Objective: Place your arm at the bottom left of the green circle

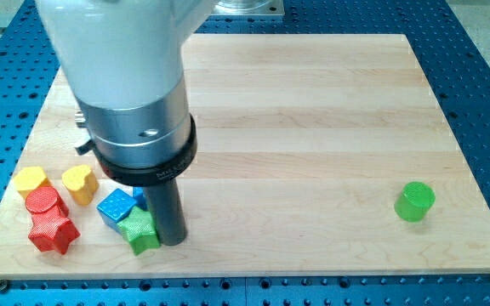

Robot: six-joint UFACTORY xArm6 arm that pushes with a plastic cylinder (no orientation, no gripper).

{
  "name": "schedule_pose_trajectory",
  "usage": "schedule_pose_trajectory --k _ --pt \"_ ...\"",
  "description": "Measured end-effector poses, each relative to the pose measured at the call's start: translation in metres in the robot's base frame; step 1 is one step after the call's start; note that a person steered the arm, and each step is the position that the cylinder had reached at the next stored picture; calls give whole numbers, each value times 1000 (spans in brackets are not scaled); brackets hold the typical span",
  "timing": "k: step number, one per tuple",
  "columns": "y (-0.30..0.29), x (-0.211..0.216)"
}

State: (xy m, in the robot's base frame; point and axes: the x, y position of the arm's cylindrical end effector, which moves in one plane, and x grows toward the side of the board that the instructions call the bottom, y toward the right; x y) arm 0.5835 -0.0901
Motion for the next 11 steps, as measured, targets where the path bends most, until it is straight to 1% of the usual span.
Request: schedule_pose_trajectory --k 1,2,3,4,5,6,7,8,9,10,11 --pt "-12 0" --pt "-5 0" --pt "55 13" --pt "86 15" --pt "86 15" --pt "104 16" --pt "160 22" --pt "229 23" --pt "260 22" --pt "273 13" --pt "310 -12"
